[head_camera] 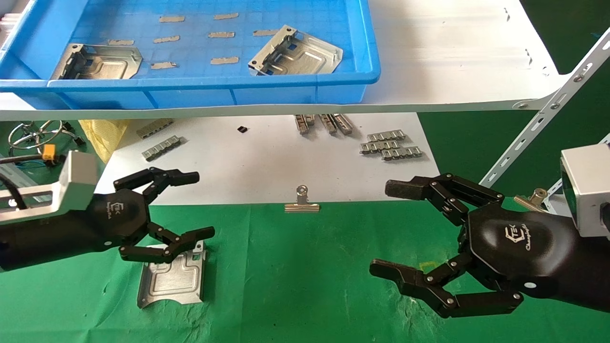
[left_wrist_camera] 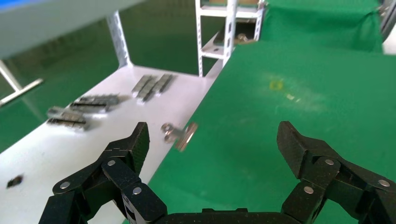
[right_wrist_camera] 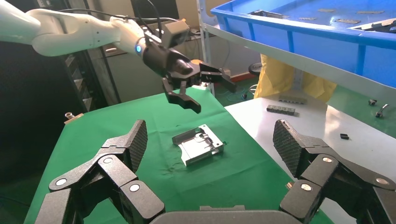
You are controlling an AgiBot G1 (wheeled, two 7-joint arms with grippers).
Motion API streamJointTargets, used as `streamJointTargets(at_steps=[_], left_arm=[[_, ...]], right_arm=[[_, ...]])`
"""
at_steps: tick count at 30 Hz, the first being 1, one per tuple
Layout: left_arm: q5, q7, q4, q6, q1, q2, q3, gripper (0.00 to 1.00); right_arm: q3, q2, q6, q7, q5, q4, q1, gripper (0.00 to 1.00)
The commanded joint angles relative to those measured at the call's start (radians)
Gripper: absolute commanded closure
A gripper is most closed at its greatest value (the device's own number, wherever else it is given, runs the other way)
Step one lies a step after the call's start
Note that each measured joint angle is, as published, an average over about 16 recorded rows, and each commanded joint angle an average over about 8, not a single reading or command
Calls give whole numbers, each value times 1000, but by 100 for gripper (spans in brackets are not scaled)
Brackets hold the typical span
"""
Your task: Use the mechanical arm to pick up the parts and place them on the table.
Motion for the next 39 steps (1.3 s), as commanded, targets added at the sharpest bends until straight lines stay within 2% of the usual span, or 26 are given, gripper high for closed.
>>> streamJointTargets(at_steps=[1, 29, 39], left_arm=[[-10, -27, -45, -2, 18, -10, -16, 0], [-152, -393, -654, -30, 267, -143, -228, 0], [-167, -415, -707, -33, 289, -156, -248, 0]], right_arm=[[0, 0, 0, 0, 0, 0, 0, 0], [0, 0, 0, 0, 0, 0, 0, 0], [0, 0, 0, 0, 0, 0, 0, 0]])
